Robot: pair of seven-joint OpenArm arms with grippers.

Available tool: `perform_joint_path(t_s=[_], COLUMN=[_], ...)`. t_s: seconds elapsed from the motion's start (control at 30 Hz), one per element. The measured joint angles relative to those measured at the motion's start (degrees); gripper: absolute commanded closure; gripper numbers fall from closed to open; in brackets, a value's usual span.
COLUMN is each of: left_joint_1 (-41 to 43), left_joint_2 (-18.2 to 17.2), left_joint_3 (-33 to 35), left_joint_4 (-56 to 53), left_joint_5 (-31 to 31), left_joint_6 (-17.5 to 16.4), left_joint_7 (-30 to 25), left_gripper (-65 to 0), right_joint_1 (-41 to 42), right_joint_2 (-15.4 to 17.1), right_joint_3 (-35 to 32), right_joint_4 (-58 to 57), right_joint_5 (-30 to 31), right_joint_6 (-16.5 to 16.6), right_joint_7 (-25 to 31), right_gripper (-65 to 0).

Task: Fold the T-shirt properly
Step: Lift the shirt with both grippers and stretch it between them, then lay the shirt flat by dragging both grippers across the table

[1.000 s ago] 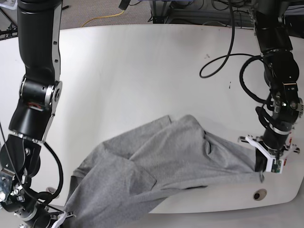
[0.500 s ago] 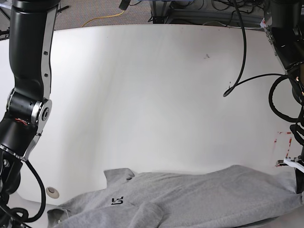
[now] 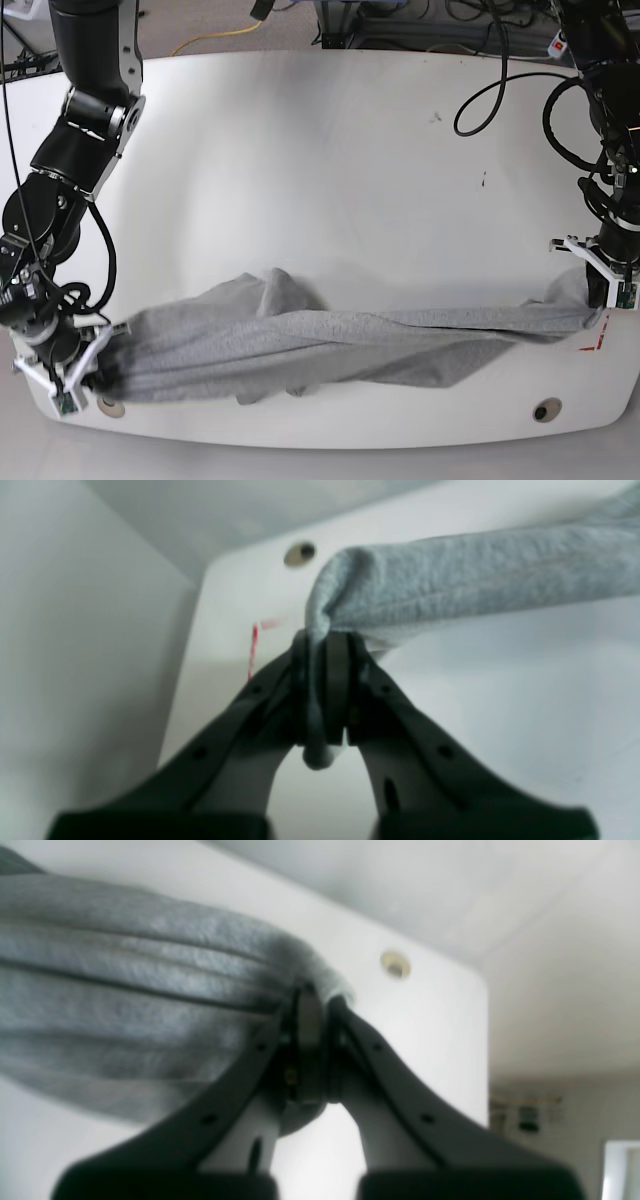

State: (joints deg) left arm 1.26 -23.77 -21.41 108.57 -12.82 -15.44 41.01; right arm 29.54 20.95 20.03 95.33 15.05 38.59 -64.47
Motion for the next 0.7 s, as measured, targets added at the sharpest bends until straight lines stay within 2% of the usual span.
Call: perform_joint_path(t_s=[0.23,0.33,0.7], left_joint_1=[8.59,12.2,22.32], left_joint_2=[0.85,0.79,0.94], left_joint_3=[-4.44,-5.07,-6.03], left_joint_4=[-0.07,-0.02,-0.22], left_joint_5=[0.85,0.39,0.57], left_joint_6=[-8.13,-9.05,-9.97], left_joint_7=[0.13,-0.31,-0.24], left_gripper=[0.0,0.0,0.0], right_joint_1=[-14.16,-18.47,-30.91], right_joint_2=[-2.4,-2.73,-4.31], right_joint_3=[3.43,4.09,7.63], right_joint_4=[5.31,7.06,7.76], right_joint_5=[0.44,0.87,0.74], right_joint_6=[0.22,1.44,1.53], right_joint_7=[-0.52,-2.32,-6.73], right_gripper=[0.0,0.0,0.0])
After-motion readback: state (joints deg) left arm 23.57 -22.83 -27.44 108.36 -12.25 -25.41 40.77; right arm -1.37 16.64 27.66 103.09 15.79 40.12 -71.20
